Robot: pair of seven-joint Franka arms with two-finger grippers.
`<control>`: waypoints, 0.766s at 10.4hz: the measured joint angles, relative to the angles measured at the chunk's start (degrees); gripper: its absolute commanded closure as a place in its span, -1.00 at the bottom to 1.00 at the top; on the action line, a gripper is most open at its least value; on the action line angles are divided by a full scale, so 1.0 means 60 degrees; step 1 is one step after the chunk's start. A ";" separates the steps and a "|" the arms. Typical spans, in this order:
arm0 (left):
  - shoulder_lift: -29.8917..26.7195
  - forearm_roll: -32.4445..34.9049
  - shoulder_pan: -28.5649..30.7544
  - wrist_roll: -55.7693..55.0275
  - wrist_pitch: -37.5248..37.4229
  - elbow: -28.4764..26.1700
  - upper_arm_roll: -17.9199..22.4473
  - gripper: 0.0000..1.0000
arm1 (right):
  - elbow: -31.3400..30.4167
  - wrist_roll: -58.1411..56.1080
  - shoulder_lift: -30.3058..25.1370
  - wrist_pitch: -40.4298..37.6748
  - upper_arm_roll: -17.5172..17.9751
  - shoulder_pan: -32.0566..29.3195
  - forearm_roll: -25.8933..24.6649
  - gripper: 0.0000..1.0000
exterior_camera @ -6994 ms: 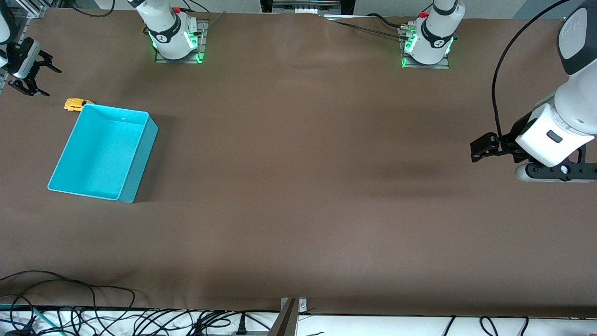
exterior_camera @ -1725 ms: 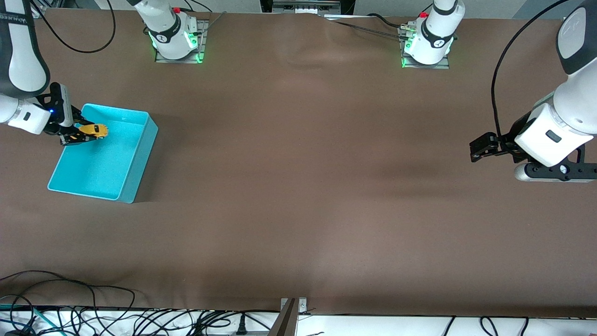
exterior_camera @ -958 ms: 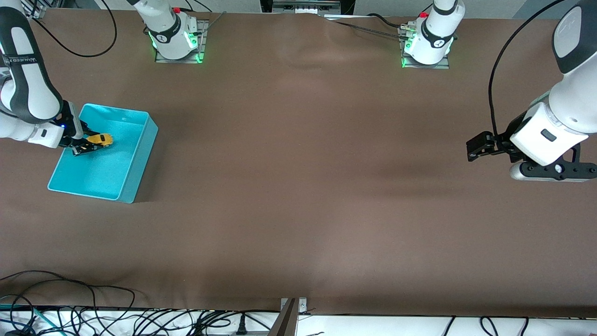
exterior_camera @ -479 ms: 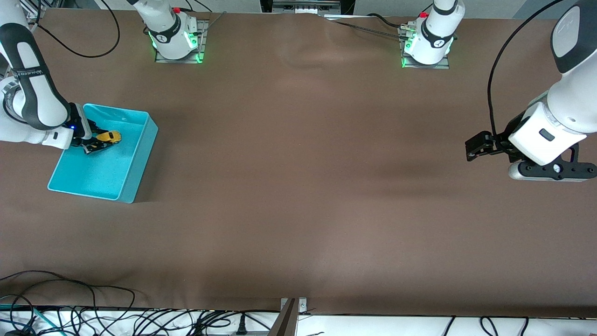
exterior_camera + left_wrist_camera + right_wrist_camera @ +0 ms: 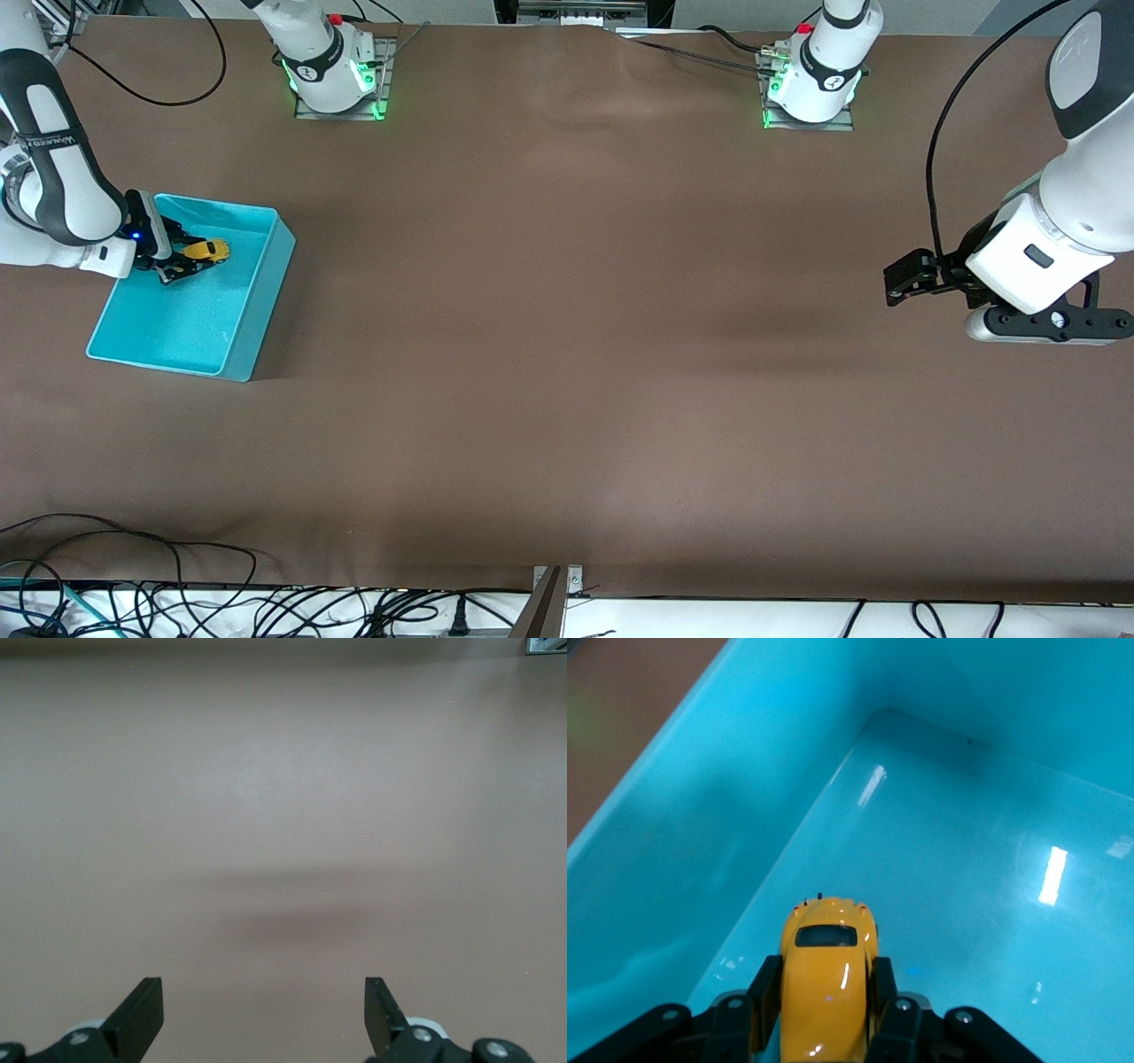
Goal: Wind up and store yellow beetle car
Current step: 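Open the right gripper to release the car inside the box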
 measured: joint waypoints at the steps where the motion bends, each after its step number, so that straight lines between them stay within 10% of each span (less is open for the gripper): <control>1: 0.0000 0.0000 0.0000 0.0000 0.0000 0.0000 0.0000 -1.00 | 0.0001 0.0072 0.0018 -0.0017 -0.0020 -0.0001 0.0000 -1.00; 8: 0.0000 0.0000 -0.0003 0.0000 0.0000 0.0000 -0.0004 -1.00 | 0.1933 0.1973 -0.0616 -0.2032 0.0785 0.0244 -0.0013 -1.00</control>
